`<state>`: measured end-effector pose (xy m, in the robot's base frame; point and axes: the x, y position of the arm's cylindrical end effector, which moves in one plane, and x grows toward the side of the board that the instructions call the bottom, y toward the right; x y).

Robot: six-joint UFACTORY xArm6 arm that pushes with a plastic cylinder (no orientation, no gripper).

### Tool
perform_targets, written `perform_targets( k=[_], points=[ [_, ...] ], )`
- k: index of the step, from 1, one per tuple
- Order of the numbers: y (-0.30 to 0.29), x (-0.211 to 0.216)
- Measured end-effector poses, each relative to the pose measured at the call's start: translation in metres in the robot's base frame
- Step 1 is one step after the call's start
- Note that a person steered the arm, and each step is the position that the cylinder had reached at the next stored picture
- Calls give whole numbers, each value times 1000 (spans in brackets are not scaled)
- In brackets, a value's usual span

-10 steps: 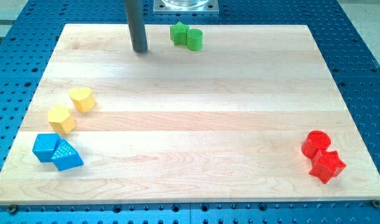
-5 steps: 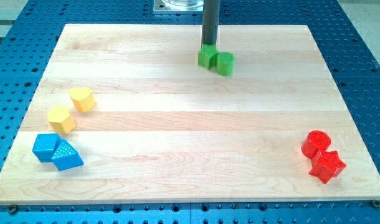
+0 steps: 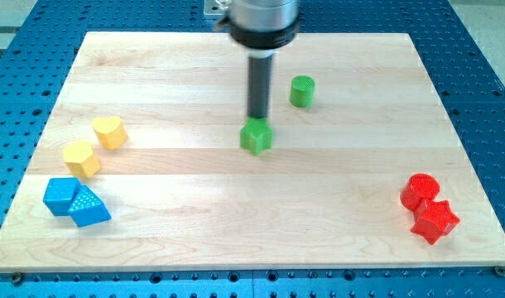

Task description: Move the green star to the right of the triangle

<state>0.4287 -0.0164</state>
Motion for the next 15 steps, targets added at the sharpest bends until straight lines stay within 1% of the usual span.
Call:
perform_targets(
  k=[1,2,3,4,5,6,7,8,9,10,11,12,13,14,15],
  points=[
    [-3,6],
    [10,-2],
    [-2,51],
    [-9,62],
    [39,57],
    [20,87],
    [-40,102],
    [-101,104],
    [-37,137],
    [-59,165],
    [-54,189],
    [-59,190],
    [-109,190],
    [-139,190],
    [-135,166]
  ],
)
